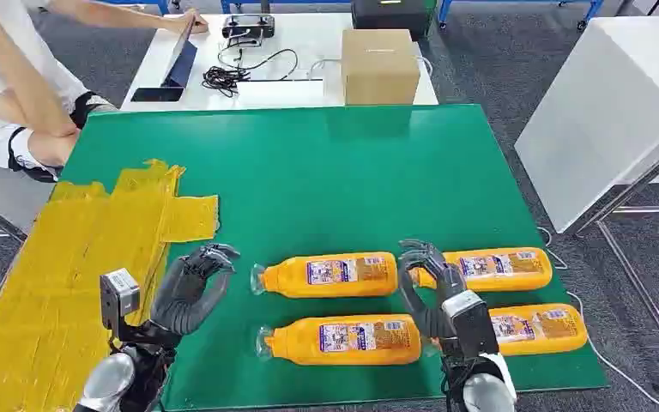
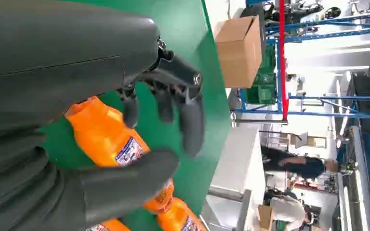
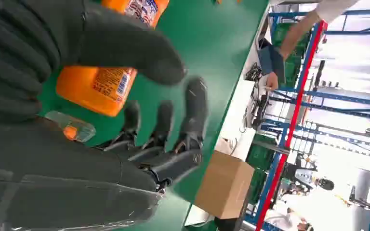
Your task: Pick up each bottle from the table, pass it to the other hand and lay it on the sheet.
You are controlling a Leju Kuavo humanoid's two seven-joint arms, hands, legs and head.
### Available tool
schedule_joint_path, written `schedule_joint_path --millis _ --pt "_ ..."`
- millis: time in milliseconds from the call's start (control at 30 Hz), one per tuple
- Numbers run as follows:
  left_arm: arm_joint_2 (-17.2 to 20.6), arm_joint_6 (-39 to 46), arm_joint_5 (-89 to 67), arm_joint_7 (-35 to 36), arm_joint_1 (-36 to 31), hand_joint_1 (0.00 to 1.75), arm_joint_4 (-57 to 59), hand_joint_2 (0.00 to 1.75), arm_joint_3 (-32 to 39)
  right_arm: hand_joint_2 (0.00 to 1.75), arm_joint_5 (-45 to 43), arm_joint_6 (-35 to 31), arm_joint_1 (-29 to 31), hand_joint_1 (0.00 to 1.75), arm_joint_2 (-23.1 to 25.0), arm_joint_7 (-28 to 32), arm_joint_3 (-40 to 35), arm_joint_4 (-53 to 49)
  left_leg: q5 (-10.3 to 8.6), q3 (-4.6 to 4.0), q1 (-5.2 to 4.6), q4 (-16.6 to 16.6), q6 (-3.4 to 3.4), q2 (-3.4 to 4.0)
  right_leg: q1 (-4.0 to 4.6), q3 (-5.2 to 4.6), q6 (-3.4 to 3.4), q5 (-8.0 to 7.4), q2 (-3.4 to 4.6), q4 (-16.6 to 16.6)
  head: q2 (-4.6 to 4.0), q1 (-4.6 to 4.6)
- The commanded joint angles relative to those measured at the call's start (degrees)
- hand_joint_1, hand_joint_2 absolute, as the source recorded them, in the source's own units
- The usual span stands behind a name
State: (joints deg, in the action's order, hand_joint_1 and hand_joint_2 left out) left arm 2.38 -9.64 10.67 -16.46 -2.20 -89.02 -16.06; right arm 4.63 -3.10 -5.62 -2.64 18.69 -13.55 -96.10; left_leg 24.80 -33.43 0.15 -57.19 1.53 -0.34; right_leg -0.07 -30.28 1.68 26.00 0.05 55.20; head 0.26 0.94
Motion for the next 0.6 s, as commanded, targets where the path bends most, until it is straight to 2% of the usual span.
schedule_joint_path --millis 33,67,100,167,200,233,267,300,433,467,600 --pt "-9.3 20.8 -17.9 -11.6 7.1 1.75 1.5 1.75 1.1 1.75 6.9 -9.5 -2.9 1.75 10.0 9.6 -1.5 3.6 0.05 0.20 0.03 0.1 -0.05 0.02 0.03 0.22 0.01 0.03 -0.01 -0.1 0.00 0.00" --pt "-9.1 23.1 -18.0 -13.0 8.2 1.75 1.9 1.75 -1.2 1.75 7.3 -12.8 -3.1 1.75 9.9 10.2 -4.6 4.2 0.14 0.44 0.01 0.2 -0.06 0.17 0.01 0.41 0.00 0.07 0.14 -0.2 0.00 0.00" --pt "-8.7 23.9 -17.6 -13.3 8.3 1.75 1.9 1.75 -2.0 1.75 6.9 -13.8 -2.9 1.75 9.5 10.2 -5.6 4.3 0.09 0.31 0.00 0.2 -0.04 0.16 0.00 0.30 0.00 0.04 0.14 -0.2 0.00 0.00" --pt "-8.0 24.5 -16.9 -13.1 7.5 1.75 1.9 1.75 -2.3 1.75 6.8 -15.7 -2.1 1.75 8.3 9.1 -5.9 4.3 0.20 0.51 0.03 0.2 -0.08 0.24 0.04 0.51 -0.01 0.11 0.19 -0.2 0.00 0.00" --pt "-7.9 24.6 -16.7 -13.0 7.2 1.75 1.8 1.75 -2.0 1.75 7.0 -16.0 -1.7 1.75 7.8 8.7 -5.7 4.3 0.15 0.29 0.03 0.1 -0.08 0.17 0.03 0.26 0.00 0.07 0.12 -0.1 0.00 -0.02" --pt "-7.8 24.6 -16.4 -12.7 6.8 0.23 1.7 1.75 -1.8 1.75 9.2 -17.3 -1.1 1.75 7.3 8.1 -5.7 4.5 0.19 0.37 0.07 0.1 -0.10 0.15 0.07 0.34 -0.01 0.09 0.09 -0.2 0.00 0.02" --pt "-8.1 24.5 -16.1 -12.6 6.6 0.00 1.6 1.75 -1.2 1.75 13.1 -19.3 -0.4 0.99 6.9 7.0 -5.8 4.7 0.07 0.12 0.03 0.1 -0.07 0.03 0.03 0.09 0.00 0.03 -0.01 -0.1 0.00 0.00" --pt "-8.2 24.4 -16.0 -12.5 6.4 0.00 1.5 1.75 -1.0 1.75 12.8 -18.7 0.0 0.00 6.8 6.5 -5.8 4.4 0.07 0.17 0.03 0.1 -0.08 -0.08 0.03 0.18 0.01 0.04 -0.09 -0.1 0.00 0.00" --pt "-8.6 24.1 -15.6 -12.3 5.5 0.00 2.2 1.75 -0.4 1.75 15.3 -18.9 2.5 0.00 6.4 4.3 -5.8 5.0 0.04 0.08 0.02 0.1 -0.06 0.07 0.02 0.07 0.01 -0.02 0.09 -0.1 0.00 0.02" --pt "-8.6 24.1 -15.6 -12.3 5.5 0.00 2.2 1.75 -0.4 1.75 15.3 -18.9 2.5 0.00 6.4 4.3 -5.8 5.0 0.10 0.29 0.06 0.1 -0.09 0.15 0.06 0.28 0.02 -0.01 0.14 -0.1 0.00 -0.02" --pt "-8.6 24.1 -15.6 -12.3 5.5 0.00 2.2 1.75 -0.4 1.75 15.3 -18.9 2.5 0.00 6.4 4.3 -5.8 5.0 0.00 0.24 0.04 0.1 -0.04 -0.09 0.04 0.28 -0.01 0.02 -0.07 -0.1 0.00 0.02"
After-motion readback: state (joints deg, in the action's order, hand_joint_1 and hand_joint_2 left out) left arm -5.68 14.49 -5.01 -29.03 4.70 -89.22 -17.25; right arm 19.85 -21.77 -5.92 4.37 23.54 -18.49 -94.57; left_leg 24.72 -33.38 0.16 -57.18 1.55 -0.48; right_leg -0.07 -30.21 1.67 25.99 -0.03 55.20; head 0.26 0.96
